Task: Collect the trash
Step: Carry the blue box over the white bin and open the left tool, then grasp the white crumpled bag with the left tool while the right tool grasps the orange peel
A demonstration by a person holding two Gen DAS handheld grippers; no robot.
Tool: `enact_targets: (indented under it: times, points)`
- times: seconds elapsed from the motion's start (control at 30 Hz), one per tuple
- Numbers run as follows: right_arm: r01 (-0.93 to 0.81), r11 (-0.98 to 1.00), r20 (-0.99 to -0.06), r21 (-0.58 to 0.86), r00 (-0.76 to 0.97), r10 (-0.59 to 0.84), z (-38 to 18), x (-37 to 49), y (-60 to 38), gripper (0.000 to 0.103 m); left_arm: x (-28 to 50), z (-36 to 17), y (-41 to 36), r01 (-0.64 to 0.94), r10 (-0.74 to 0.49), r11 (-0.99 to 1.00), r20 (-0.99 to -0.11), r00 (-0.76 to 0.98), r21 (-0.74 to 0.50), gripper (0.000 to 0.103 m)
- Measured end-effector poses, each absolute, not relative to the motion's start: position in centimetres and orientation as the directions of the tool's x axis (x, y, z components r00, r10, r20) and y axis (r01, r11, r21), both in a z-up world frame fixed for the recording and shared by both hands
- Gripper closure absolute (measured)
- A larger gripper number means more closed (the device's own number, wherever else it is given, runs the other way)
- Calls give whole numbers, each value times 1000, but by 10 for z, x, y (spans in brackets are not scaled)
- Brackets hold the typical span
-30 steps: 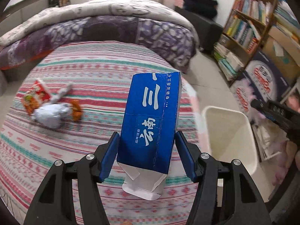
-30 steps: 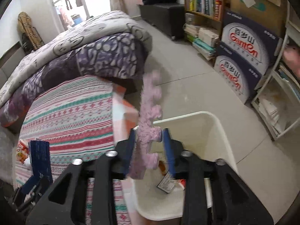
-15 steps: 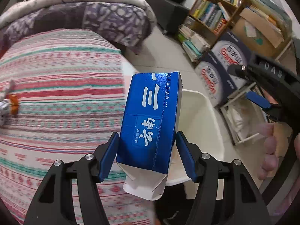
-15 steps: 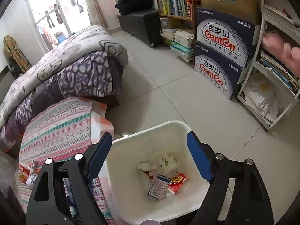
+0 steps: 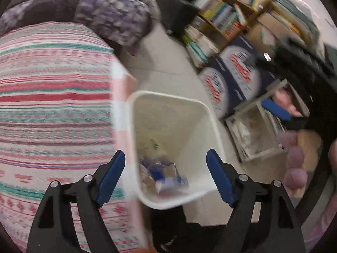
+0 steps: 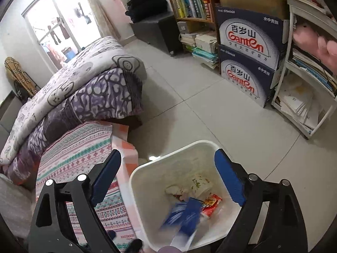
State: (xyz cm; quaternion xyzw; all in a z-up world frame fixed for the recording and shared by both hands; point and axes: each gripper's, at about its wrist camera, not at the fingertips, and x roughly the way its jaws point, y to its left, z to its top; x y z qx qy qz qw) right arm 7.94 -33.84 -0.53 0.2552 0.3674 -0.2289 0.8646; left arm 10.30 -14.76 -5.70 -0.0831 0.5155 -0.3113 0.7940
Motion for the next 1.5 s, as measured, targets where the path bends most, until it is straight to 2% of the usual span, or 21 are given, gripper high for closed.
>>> enact_targets:
  times: [0.1, 0.2, 0.27, 0.47, 0.67, 0.83, 0.87, 0.9, 1.03, 1.33, 1.5]
  points:
    - [565, 779, -756, 273, 627, -190, -6, 85, -329, 15, 115, -51, -122, 328, -453, 881, -806, 381, -340, 23]
    - [544, 794, -763, 270, 624, -168, -8, 93, -316, 14, 132, -49, -89, 191, -222, 971, -845, 486, -145, 23]
    - [524, 811, -771, 261, 618, -152, -11, 100, -305, 14, 144, -52, -61, 80, -136, 991, -858, 495, -110, 23]
    - [473, 848, -792, 237, 599, -113, -21, 115, -272, 14, 178, -66, 45, -321, 12, 934, -884, 467, -157, 23]
    - [426, 883, -818, 196, 568, -92, -34, 128, -245, 13, 200, -86, 120, -548, 25, 802, -903, 429, -238, 23]
    - [384, 907, -836, 170, 544, -73, -43, 141, -220, 13, 216, -110, 144, -564, -45, 770, -908, 416, -296, 23]
    - [371, 914, -839, 166, 540, -66, -45, 144, -214, 13, 218, -115, 146, -556, -74, 769, -908, 413, -316, 27]
    - [353, 922, -844, 162, 534, -57, -47, 148, -206, 13, 217, -118, 148, -547, -101, 767, -904, 414, -336, 39]
    - [286, 945, -857, 158, 514, -12, -57, 162, -174, 13, 212, -116, 151, -465, -184, 798, -890, 418, -383, 45]
    - [93, 980, -863, 174, 494, 106, -87, 195, -71, 15, 161, -91, 166, -316, -200, 890, -903, 380, -330, 46]
    - [-3, 986, -860, 166, 488, 146, -106, 208, -21, 18, 139, -83, 187, -303, -139, 915, -911, 388, -268, 46]
